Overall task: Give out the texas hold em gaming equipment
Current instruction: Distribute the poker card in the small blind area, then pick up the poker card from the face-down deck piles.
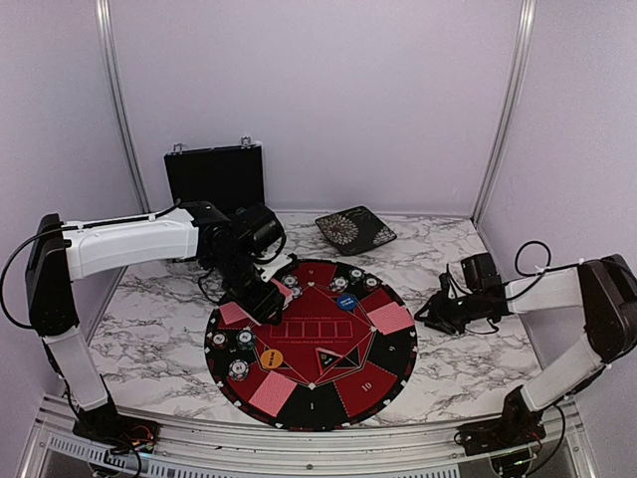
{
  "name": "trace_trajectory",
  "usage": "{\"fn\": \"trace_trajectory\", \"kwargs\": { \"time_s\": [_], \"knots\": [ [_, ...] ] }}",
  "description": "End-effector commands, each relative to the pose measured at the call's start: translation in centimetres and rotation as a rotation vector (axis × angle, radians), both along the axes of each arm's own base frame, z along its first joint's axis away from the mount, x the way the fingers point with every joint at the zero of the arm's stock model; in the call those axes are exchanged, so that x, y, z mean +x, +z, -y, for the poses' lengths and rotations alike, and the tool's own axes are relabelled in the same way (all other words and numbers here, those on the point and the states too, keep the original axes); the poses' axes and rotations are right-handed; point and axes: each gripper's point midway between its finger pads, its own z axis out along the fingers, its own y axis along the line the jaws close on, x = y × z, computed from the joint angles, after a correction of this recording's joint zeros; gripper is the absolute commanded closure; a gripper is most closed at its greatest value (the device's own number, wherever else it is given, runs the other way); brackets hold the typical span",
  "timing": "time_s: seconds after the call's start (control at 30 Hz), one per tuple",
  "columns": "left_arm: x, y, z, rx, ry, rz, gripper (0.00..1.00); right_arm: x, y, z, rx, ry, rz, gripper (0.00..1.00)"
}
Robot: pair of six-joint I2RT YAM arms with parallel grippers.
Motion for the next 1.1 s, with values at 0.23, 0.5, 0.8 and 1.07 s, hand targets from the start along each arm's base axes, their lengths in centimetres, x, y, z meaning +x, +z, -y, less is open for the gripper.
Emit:
{"fn": "trace_trajectory", "kwargs": {
  "time_s": [0.23, 0.5, 0.8, 1.07],
  "knots": [
    [-0.3, 1.2, 0.9, -0.045, -0.026, 0.006, 0.61, -0.1, 8.3, -8.6, 0.236, 0.175, 0.165, 0.43],
    [-0.8, 1.9, 1.9, -0.064, -0.050, 0.010, 0.61, -2.0, 12.3, -17.0, 0.490, 0.319, 0.168, 0.33],
    [-1.6, 2.0, 2.5, -0.060, -0.068, 0.002, 0.61, -2.8, 14.4, -23.6, 0.642, 0.435, 0.151, 0.31],
    [-1.9, 2.4, 2.7, -0.059, -0.077, 0.003, 0.61, -3.7, 15.0, -26.9, 0.706, 0.495, 0.124, 0.30]
  ]
}}
